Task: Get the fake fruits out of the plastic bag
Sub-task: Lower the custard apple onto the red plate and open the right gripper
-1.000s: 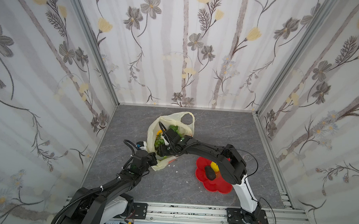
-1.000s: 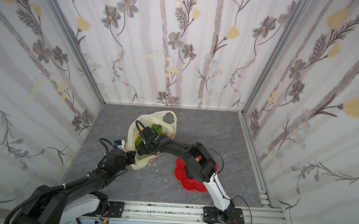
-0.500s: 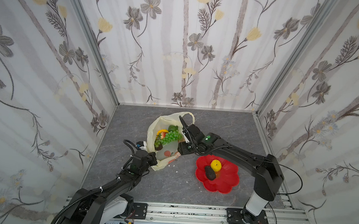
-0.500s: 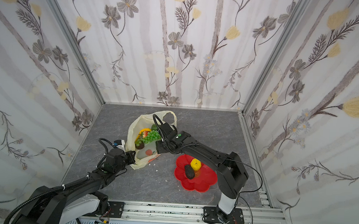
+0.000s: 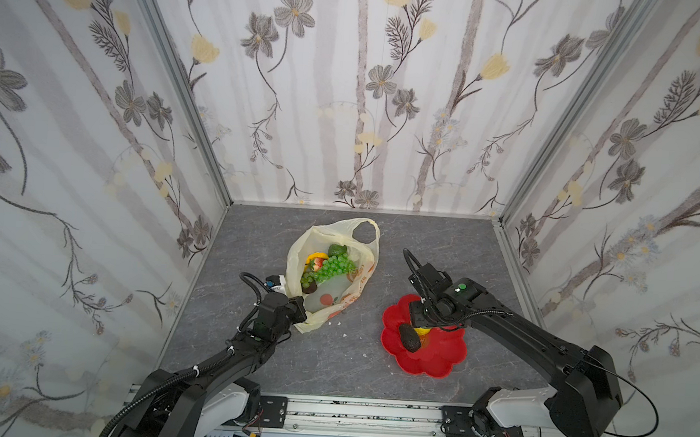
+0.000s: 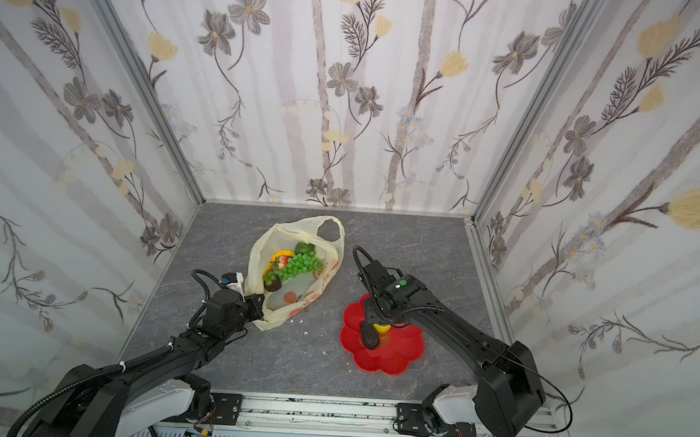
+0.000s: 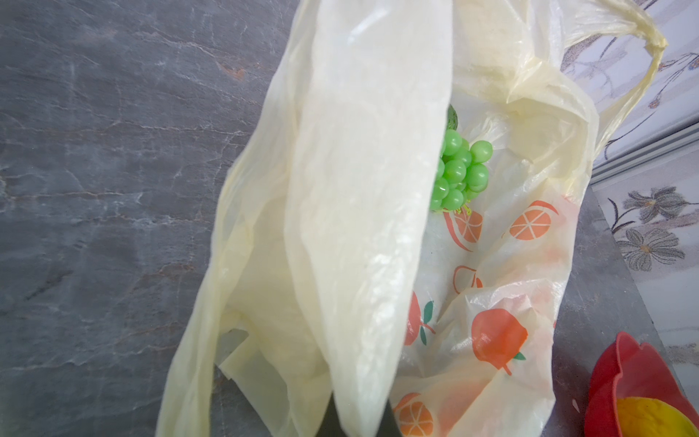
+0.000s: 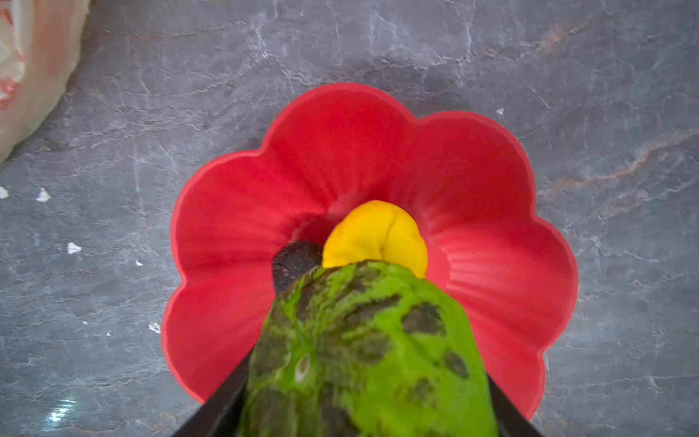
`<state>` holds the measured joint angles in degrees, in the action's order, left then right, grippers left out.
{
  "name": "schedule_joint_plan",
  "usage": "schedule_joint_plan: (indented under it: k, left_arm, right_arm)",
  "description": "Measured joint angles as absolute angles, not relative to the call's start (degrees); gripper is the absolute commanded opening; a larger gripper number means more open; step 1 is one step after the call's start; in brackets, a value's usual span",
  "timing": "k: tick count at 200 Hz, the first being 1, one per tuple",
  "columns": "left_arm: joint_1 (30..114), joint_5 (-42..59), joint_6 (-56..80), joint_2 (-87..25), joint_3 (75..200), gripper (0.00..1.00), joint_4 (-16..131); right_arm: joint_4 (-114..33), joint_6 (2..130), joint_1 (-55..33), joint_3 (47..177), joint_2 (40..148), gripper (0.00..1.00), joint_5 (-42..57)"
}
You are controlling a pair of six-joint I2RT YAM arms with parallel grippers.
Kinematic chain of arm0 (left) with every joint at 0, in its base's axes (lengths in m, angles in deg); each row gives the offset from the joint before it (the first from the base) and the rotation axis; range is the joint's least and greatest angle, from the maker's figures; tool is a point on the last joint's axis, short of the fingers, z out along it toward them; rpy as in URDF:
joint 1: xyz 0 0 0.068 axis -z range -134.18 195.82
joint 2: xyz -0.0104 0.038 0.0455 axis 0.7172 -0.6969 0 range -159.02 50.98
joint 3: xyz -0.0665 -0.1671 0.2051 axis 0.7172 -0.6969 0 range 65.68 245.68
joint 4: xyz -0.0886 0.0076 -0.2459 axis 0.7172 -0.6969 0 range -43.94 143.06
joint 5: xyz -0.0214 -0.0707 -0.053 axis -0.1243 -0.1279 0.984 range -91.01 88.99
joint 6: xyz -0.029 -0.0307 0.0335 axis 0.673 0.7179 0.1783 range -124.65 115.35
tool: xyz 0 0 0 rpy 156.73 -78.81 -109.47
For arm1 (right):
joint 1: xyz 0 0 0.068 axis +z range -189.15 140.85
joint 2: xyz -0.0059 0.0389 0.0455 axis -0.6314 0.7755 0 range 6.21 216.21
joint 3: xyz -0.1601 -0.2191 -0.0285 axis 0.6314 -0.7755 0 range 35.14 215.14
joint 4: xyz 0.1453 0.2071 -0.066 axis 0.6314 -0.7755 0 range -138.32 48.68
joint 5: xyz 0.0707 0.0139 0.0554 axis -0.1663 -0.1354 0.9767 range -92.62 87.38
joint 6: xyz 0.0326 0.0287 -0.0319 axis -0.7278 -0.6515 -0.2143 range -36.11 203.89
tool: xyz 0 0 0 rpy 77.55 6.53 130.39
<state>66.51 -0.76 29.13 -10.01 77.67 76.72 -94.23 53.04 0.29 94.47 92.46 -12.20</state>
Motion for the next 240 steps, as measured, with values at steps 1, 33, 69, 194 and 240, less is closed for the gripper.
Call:
schedule_joint_plan:
  k: [1,33,69,194,240]
  left_arm:
    - [66.51,-0.76,29.13,-10.01,77.67,0.0,76.75]
    - [66.51,-0.76,29.13,-10.21,77.67,0.0,76.75]
    - [66.51,-0.76,29.13,-10.32,77.67,0.0,76.77]
    - [66.51,-0.76,29.13,-10.41,77.67,0.0,76.77]
    - [66.51,-0.76,29.13,-10.38,77.67,0.0,76.77]
  right_arm:
    - [-94.32,52.97,0.24,94.43,92.4,0.57,-12.22]
    - [-98.36,51.86,0.16,92.4,91.22,0.57,-12.59]
    - [-100.76,51.36,0.16,88.75,91.33,0.58,-12.31]
    - [-99.28,51.29,-1.94,86.34,98.65,0.6,-14.08]
    - [-98.73,50.92,-3.6,87.37,101.49,0.61,-17.27]
